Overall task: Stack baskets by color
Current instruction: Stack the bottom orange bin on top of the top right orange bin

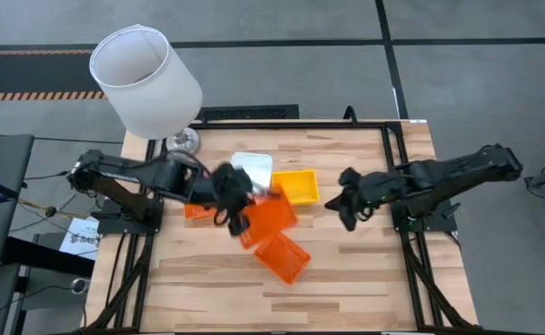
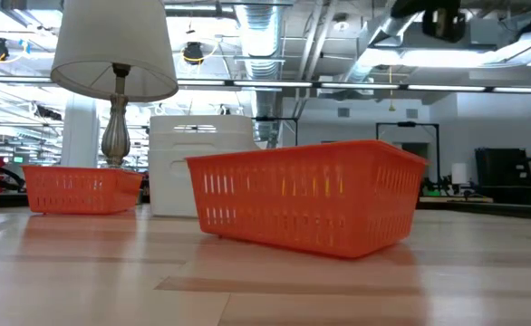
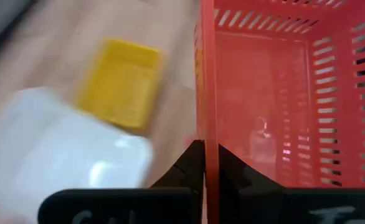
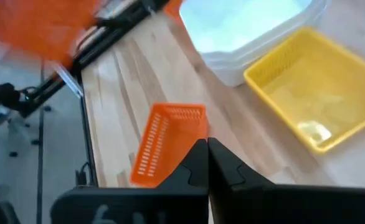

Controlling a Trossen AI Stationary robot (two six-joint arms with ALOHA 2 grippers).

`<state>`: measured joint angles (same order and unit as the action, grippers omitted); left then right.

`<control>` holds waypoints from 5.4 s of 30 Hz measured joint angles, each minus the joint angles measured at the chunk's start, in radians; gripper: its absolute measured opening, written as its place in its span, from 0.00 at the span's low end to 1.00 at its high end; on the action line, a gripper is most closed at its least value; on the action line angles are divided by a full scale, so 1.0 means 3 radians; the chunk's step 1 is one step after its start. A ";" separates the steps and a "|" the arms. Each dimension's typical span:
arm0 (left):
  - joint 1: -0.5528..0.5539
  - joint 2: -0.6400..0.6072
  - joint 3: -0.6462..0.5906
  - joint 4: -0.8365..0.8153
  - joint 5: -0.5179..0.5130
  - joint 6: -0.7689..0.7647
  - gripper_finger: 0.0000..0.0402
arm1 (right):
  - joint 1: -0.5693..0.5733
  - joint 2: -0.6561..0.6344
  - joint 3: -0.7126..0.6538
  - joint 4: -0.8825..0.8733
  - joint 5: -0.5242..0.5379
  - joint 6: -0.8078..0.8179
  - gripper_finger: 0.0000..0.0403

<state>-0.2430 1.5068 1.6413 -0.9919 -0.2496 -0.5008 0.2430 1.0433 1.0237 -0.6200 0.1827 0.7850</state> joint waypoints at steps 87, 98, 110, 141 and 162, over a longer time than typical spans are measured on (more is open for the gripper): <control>0.0278 0.1782 0.0151 0.0553 0.1605 0.3412 0.15 | 0.0453 -0.0207 -0.0003 -0.0579 0.0363 -0.0025 0.03; 0.0321 0.1784 0.0224 0.0551 0.1426 0.3276 0.32 | 0.0454 -0.0205 -0.0003 -0.0576 0.0362 0.0001 0.03; 0.0341 0.1796 0.0501 0.0503 0.1467 0.3301 0.02 | 0.0455 -0.0205 -0.0003 -0.0575 0.0362 0.0005 0.03; 0.0353 0.1856 0.0493 0.0370 0.1347 0.3913 0.09 | 0.0454 -0.0205 -0.0003 -0.0639 0.0362 -0.0031 0.03; 0.0531 0.1854 0.0778 -0.0016 0.1848 0.3691 0.00 | 0.0454 -0.0205 -0.0003 -0.0704 0.0363 -0.0022 0.03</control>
<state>-0.0837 2.0628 1.8748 -0.9966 0.3048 0.6066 0.3792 0.9817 1.0229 -0.8313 0.2915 0.7784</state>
